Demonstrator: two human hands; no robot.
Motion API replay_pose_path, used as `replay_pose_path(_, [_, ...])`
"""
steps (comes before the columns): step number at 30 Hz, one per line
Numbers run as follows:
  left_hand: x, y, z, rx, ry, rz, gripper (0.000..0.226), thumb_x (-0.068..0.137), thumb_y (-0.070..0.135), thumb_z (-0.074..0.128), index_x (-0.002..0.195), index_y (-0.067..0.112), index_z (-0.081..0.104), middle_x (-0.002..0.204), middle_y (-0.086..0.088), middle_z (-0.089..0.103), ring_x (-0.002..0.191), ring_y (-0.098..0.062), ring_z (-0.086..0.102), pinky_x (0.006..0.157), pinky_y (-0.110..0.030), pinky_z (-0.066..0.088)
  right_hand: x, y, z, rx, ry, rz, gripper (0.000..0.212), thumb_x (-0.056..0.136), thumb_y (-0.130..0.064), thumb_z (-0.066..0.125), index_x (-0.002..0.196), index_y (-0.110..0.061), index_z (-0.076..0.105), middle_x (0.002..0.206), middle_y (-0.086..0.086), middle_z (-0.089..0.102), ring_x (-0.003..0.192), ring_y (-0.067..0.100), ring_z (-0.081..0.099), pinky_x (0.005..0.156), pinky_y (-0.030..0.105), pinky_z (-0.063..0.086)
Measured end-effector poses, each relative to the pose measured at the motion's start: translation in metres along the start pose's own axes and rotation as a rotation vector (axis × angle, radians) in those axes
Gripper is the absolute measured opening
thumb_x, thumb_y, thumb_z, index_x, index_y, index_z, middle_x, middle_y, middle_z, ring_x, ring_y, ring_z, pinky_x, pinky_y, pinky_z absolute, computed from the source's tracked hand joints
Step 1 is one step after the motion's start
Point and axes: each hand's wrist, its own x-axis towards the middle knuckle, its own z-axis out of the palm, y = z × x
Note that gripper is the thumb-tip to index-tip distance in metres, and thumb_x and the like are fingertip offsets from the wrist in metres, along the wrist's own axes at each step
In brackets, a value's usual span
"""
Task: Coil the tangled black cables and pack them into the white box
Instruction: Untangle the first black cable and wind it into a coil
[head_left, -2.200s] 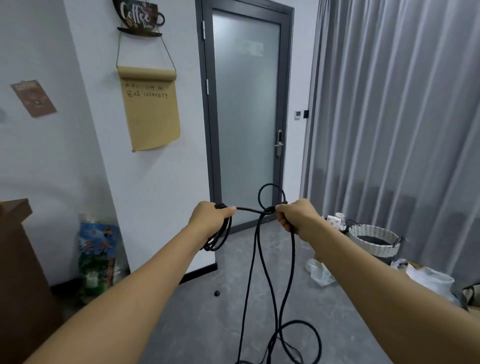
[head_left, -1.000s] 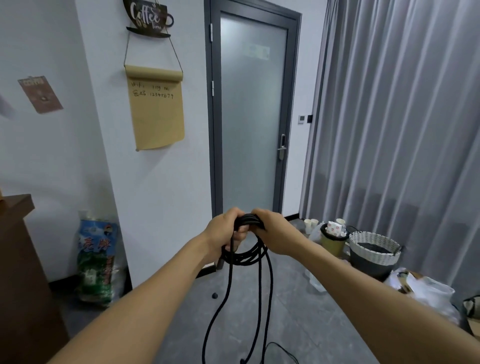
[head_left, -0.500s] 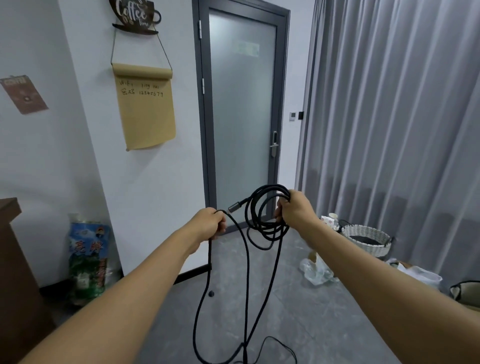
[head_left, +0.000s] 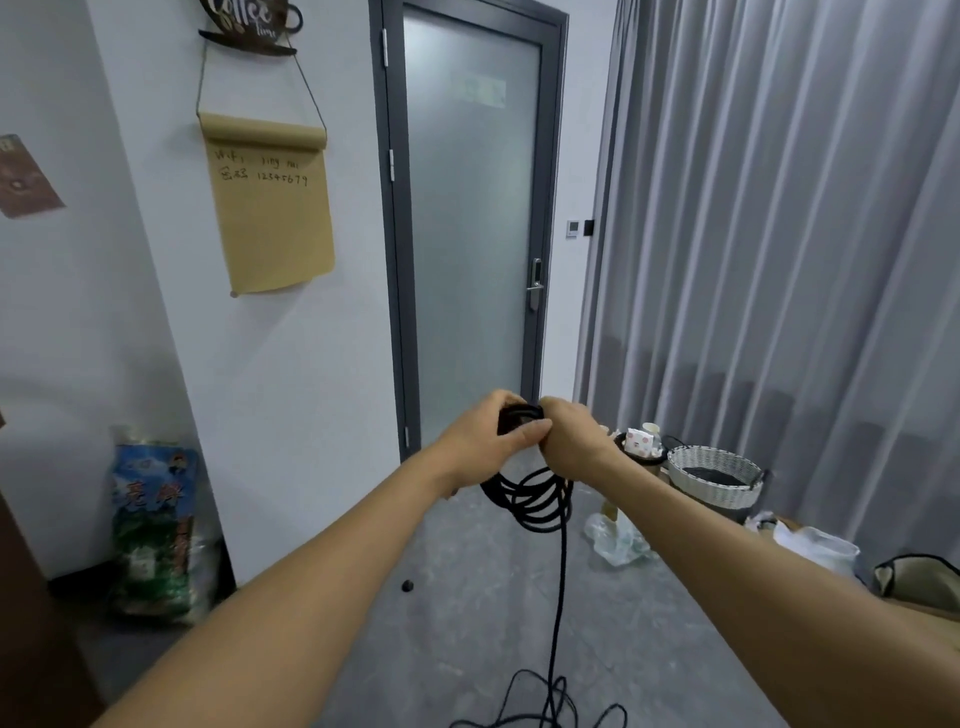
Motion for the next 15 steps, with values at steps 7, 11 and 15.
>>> replay_pose_path(7, [0.004, -0.002, 0.004, -0.680, -0.145, -0.120, 0.026, 0.097, 0.028, 0.047, 0.077, 0.013, 0.052, 0.056, 0.005, 0.034, 0.043, -0.004, 0.045, 0.057, -0.019, 0.049, 0.006, 0.014, -0.007, 0.234, -0.053, 0.002, 0.018, 0.093, -0.006, 0.043, 0.082, -0.007, 0.056, 0.068, 0.004, 0.054, 0.060, 0.020, 0.048, 0.053, 0.025, 0.037])
replay_pose_path(11, [0.006, -0.006, -0.004, -0.757, -0.090, -0.109, 0.031, 0.097, 0.028, 0.046, 0.069, 0.016, 0.044, 0.051, 0.010, 0.027, 0.039, -0.001, 0.023, 0.042, -0.014, 0.030, -0.002, 0.022, -0.002, 0.565, -0.156, -0.051, 0.019, 0.096, -0.018, 0.050, 0.078, -0.013, 0.055, 0.057, 0.001, 0.061, 0.062, 0.022, 0.052, 0.060, 0.033, 0.038])
replay_pose_path(15, [0.007, -0.009, -0.006, -0.838, -0.047, -0.142, 0.028, 0.097, 0.030, 0.046, 0.073, 0.016, 0.042, 0.050, 0.009, 0.030, 0.039, -0.002, 0.026, 0.042, -0.014, 0.032, 0.006, 0.016, 0.000, 0.506, -0.109, -0.080, 0.024, 0.098, -0.023, 0.045, 0.076, -0.014, 0.047, 0.056, 0.001, 0.056, 0.059, 0.025, 0.061, 0.054, 0.031, 0.039])
